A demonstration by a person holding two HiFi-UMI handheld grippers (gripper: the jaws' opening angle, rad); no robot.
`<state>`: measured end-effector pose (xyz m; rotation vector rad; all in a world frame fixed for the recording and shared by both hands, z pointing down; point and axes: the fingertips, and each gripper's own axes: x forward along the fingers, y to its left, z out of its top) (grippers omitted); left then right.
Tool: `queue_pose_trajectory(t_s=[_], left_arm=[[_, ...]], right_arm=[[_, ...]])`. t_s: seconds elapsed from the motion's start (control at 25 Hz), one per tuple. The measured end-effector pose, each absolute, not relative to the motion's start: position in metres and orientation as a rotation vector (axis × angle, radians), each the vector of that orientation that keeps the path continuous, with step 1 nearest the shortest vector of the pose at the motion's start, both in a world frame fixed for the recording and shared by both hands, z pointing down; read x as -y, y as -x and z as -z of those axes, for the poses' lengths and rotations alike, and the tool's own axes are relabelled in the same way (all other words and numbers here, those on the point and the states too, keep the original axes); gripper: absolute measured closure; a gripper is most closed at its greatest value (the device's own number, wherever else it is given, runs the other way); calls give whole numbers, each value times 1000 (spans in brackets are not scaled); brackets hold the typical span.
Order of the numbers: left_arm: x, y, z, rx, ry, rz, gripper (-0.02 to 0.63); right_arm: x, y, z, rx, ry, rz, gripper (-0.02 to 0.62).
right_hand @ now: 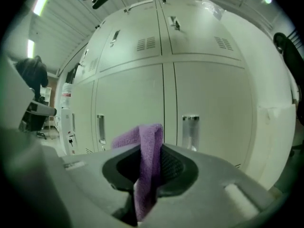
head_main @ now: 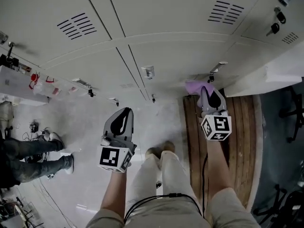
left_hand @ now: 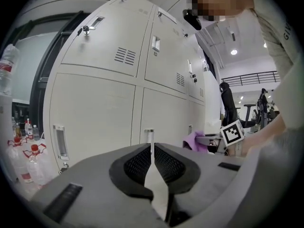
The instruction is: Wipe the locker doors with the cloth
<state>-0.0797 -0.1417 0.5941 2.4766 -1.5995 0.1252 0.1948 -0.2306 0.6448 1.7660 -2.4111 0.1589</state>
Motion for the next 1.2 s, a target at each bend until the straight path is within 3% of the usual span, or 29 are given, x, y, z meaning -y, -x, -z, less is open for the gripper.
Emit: queue_pose_trajectory(t_s=[0.56, 1.2], left_arm=[[114, 115, -478, 1657, -2508, -34, 588], [78, 127, -387, 1668, -2575, 57, 588]], right_arm=[[157, -137, -503, 2593, -1621, -89, 535], [107, -118, -380, 2715, -1616, 50, 535]])
